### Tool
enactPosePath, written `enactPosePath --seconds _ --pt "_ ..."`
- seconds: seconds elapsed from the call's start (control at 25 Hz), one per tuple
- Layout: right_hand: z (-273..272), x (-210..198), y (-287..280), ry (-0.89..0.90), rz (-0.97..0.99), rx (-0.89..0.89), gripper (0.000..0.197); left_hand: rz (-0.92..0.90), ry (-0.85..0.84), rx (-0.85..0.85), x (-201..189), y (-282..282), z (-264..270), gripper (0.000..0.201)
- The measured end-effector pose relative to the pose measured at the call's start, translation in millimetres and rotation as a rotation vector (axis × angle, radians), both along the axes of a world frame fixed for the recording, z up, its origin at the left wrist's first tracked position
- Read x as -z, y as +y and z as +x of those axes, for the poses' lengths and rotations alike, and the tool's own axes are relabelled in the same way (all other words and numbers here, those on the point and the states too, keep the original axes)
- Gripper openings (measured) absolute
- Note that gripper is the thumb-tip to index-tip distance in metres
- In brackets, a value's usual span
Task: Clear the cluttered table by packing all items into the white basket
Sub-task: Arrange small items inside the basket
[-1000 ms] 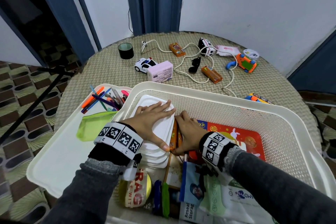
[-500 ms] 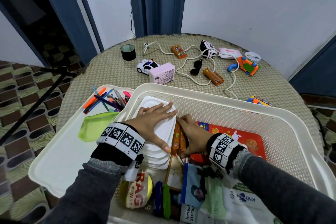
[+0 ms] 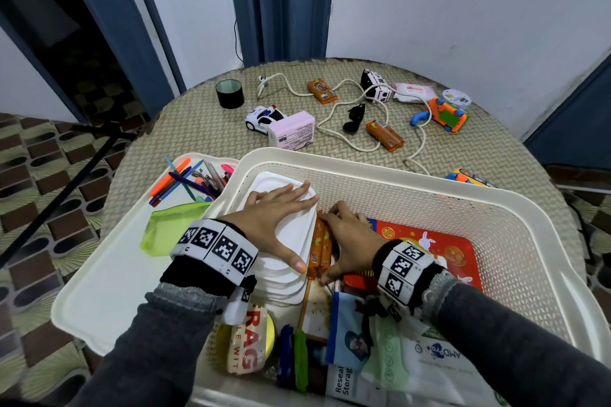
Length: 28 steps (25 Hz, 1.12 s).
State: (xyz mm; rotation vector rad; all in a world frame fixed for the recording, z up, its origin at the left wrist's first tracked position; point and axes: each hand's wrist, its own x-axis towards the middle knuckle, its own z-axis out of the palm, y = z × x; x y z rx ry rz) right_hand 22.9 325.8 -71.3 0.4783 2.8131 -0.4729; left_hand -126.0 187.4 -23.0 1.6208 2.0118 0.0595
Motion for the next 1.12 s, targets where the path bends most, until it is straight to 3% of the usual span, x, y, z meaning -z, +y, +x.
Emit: enactPosePath --seconds 0.12,0.32,0.44,0.6,0.92,1.12 --pt "5.7 -14.0 6.2 -0.001 -0.138 0.033 0.1 0.059 -0.019 -0.035 -2.9 0.3 2.0 0.102" --pt "7.6 -25.9 14.7 0.045 -0.142 0.035 0.072 0.36 0.023 -0.167 -4.1 6.3 3.0 0.049" --pt "12.4 -36.5 16.1 0.078 -0.112 0.125 0.063 0.55 -0.075 -0.222 -3.6 9.9 4.3 0.027" --pt "31.5 -66.4 11.3 0.114 -0.136 0.254 0.052 0.693 -0.274 -0.304 -21.3 13.2 19.5 0.017" --pt "124.5 -155.7 -25.6 0.226 -0.083 0.55 0.041 0.632 -0.342 0.054 -84.7 21.6 79.8 0.018" --pt "217.1 -167.5 -59.6 0.273 -0.052 0.776 0.032 0.584 -0.506 0.249 -88.0 32.3 172.2 0.015"
